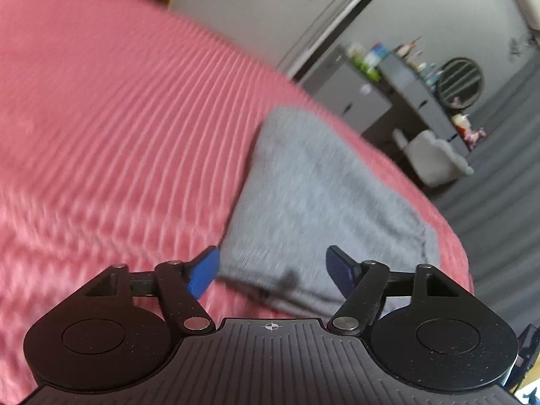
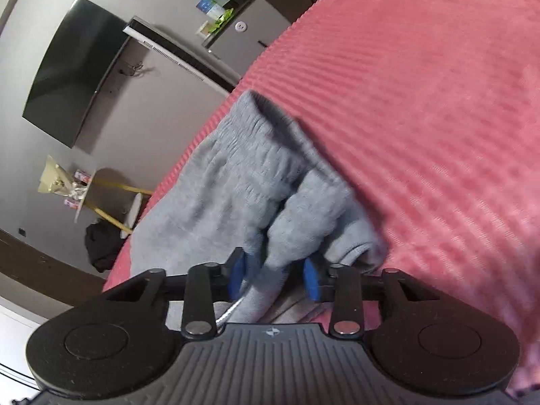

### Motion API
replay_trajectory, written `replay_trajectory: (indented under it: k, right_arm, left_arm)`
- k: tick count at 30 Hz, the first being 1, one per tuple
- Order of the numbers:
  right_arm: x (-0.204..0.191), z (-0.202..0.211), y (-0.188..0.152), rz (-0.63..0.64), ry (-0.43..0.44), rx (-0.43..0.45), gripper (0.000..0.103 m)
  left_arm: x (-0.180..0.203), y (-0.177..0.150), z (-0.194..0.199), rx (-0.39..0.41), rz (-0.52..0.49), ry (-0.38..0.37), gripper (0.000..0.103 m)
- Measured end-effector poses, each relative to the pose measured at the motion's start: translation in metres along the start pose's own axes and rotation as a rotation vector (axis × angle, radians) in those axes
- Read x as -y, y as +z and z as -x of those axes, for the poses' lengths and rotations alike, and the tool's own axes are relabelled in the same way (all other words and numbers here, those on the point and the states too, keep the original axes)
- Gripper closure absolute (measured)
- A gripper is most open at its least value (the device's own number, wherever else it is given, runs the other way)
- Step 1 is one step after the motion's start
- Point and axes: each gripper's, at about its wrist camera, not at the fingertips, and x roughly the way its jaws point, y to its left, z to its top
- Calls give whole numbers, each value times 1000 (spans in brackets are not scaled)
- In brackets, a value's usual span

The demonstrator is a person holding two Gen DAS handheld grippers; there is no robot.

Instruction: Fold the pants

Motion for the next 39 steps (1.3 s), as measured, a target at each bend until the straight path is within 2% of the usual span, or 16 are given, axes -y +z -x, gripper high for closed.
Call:
replay_trajectory:
  k: [3, 7, 8, 10, 14, 21, 32, 36, 39]
  right_arm:
    - [0, 11, 1, 72, -49, 59, 61]
    - [-6, 11, -8, 166, -112, 81, 60]
    - [-12, 7, -12, 228, -138, 87, 60]
    - [-23, 2, -23, 346, -199, 97, 58]
    - [-36, 0, -31, 436, -238, 106, 49]
    - [-33, -4, -30, 434, -229, 104, 45]
    - [-35, -7, -32, 452, -225, 100, 41]
    - [-28, -1, -28, 398, -185, 99, 39]
    - [-13, 9, -20, 277, -122, 81, 35]
  left_arm:
    - [21, 6, -4, 11, -104, 13, 19]
    - [45, 1, -46, -61, -259, 129, 18]
    - [46, -2, -60, -93, -277, 170, 18]
    - [45, -7, -76, -106, -308, 238, 15]
    - [40, -8, -79, -95, -302, 248, 13]
    - [49, -9, -76, -86, -349, 274, 13]
    - [39, -2, -66, -78, -294, 323, 9]
    - [31, 0, -50, -63, -295, 380, 10]
    - [19, 4, -34, -52, -292, 442, 13]
